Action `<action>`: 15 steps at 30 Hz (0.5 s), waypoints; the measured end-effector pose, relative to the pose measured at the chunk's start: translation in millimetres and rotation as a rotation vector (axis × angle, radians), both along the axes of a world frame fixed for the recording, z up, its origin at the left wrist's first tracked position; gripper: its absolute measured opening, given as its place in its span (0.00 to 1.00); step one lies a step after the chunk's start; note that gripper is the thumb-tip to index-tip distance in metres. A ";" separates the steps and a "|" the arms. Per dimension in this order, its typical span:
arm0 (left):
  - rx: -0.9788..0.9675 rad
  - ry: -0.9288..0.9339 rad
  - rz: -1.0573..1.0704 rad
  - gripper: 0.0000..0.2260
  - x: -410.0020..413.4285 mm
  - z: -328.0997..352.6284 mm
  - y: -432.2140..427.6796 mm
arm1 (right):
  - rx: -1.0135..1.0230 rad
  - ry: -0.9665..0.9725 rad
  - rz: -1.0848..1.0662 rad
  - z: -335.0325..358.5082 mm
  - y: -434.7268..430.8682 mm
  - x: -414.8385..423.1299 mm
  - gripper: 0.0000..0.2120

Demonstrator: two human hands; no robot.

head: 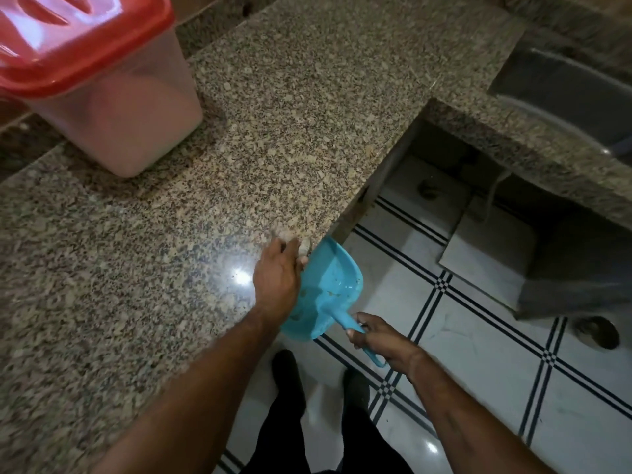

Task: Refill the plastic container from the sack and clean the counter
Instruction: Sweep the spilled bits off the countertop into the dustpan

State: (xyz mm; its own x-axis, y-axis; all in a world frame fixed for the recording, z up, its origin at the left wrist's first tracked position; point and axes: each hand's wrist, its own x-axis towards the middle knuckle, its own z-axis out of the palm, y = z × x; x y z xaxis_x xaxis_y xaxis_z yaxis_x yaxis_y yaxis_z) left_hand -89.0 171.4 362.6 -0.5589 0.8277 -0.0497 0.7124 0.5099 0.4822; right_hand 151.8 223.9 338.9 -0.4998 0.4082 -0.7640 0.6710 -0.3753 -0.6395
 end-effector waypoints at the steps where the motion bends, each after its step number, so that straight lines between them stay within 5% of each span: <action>1: 0.003 -0.006 0.026 0.13 2.1 1.9 1.1 | -0.002 0.008 0.002 1.7 -0.6 -1.3 0.06; 11: -0.081 -0.182 0.182 0.08 2.2 21.5 30.6 | -0.007 -0.011 0.083 4.7 9.3 6.3 0.05; 15: 0.023 0.001 0.091 0.06 45.0 19.1 3.5 | -0.018 -0.014 0.085 9.9 11.6 6.1 0.07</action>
State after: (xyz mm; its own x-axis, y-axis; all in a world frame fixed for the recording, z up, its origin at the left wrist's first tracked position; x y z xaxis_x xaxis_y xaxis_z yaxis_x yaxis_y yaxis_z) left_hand -44.0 174.9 381.6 -0.6322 0.7742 -0.0309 0.6636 0.5617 0.4941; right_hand 157.9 235.5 348.8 -0.5212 0.3508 -0.7781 0.7096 -0.3285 -0.6234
